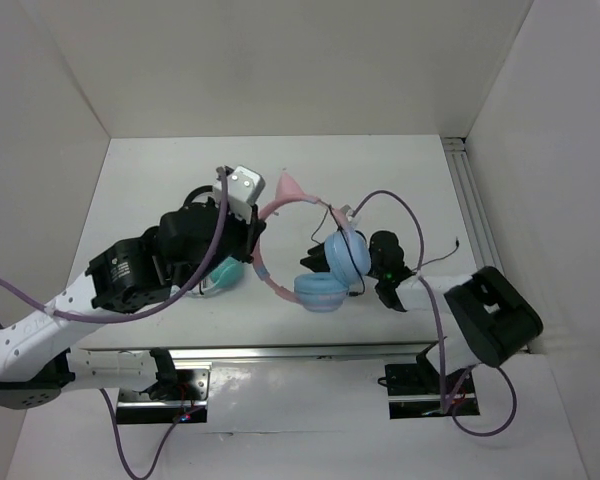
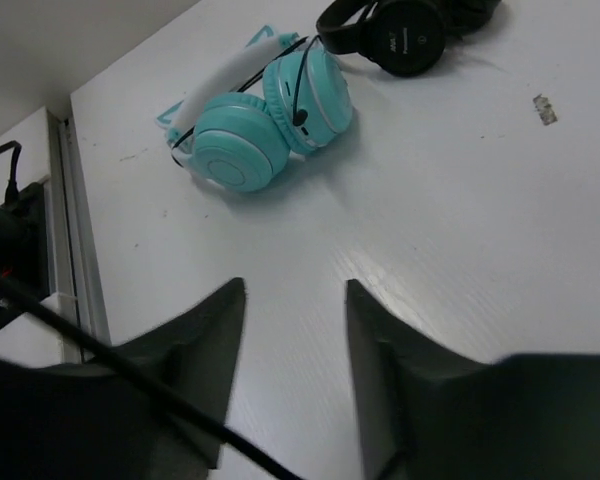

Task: Wrap the headphones

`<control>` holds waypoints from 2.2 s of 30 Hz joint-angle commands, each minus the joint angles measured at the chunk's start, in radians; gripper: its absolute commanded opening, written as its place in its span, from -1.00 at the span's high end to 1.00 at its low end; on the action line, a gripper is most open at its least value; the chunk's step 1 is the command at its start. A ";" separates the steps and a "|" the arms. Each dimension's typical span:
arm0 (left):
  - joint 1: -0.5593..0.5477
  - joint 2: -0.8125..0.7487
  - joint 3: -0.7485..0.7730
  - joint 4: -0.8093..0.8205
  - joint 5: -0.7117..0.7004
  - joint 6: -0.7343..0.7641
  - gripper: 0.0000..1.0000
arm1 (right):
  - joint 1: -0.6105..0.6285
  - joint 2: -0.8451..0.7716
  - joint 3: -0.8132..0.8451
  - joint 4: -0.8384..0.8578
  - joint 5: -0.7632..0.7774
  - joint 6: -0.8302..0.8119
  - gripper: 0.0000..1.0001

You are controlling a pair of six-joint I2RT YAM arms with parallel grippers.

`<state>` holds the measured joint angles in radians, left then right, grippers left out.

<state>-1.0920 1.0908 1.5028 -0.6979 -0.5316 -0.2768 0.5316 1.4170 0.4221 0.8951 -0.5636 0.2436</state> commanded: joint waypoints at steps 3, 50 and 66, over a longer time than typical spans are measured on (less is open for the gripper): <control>-0.003 -0.026 0.105 0.095 -0.297 -0.195 1.00 | -0.005 0.216 -0.055 0.430 -0.075 0.144 0.27; 0.718 0.440 0.362 -0.123 0.077 -0.352 1.00 | 0.410 -0.354 -0.049 -0.440 0.572 -0.017 0.52; 0.616 0.124 0.272 -0.334 0.346 -0.180 1.00 | 0.222 -0.585 -0.082 -0.369 0.551 -0.070 -1.00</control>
<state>-0.4683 1.2255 1.7779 -1.0267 -0.2249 -0.4500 0.7673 0.8581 0.3180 0.4675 -0.0574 0.2321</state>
